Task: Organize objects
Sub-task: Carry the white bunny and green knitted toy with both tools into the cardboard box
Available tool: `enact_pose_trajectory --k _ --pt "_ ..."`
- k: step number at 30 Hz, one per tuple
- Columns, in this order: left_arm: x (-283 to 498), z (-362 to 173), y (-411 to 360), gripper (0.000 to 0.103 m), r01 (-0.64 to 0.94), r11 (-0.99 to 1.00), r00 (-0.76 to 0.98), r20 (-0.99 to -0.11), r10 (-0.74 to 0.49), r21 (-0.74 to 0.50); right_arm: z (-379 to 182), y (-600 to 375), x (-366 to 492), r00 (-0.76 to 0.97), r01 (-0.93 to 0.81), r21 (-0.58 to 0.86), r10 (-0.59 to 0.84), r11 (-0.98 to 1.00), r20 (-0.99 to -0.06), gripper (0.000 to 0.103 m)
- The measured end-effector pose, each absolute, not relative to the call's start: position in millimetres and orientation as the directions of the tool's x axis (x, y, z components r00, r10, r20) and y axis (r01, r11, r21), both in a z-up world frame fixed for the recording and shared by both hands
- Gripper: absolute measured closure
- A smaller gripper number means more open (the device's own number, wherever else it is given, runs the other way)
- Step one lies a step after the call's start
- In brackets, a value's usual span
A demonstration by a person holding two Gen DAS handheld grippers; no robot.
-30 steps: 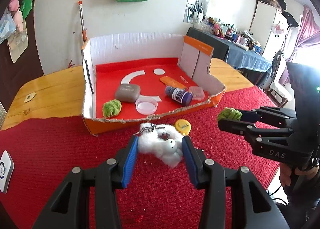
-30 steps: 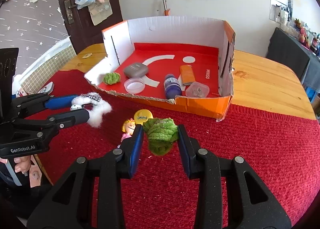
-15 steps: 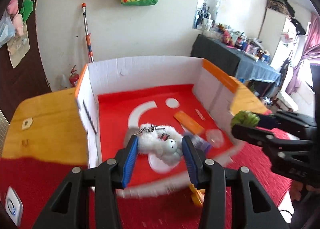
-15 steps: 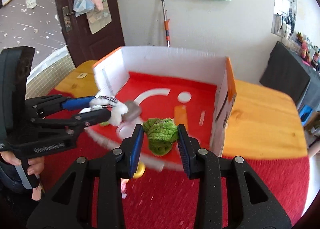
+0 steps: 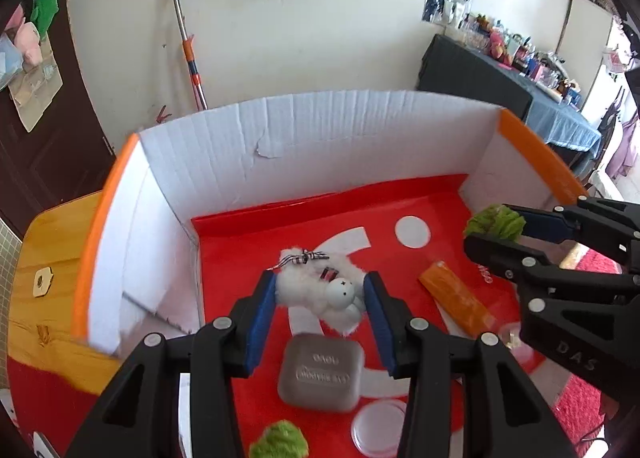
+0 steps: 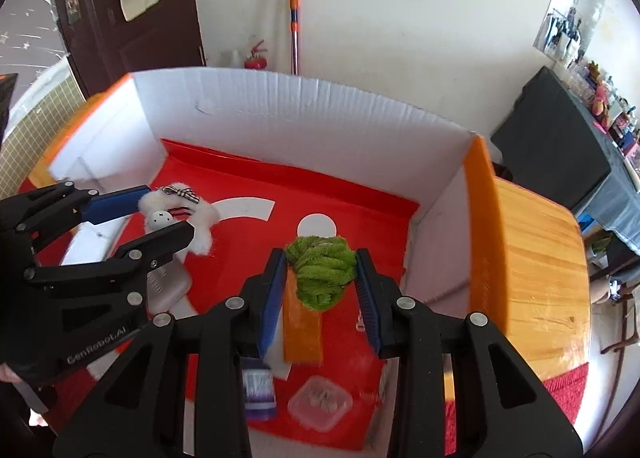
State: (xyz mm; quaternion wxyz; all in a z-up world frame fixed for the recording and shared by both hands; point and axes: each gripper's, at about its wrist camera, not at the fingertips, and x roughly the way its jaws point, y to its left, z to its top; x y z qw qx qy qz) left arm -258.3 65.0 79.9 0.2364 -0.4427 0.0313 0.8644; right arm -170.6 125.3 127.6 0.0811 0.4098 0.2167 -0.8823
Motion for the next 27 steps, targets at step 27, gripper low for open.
enact_pose_trajectory --k 27 --pt "-280.0 47.2 66.3 0.055 -0.409 -0.899 -0.377 -0.867 0.325 -0.16 83.1 123.8 -225.0 -0.555 0.333 -0.432 0.196 -0.838 -0.808 0.069"
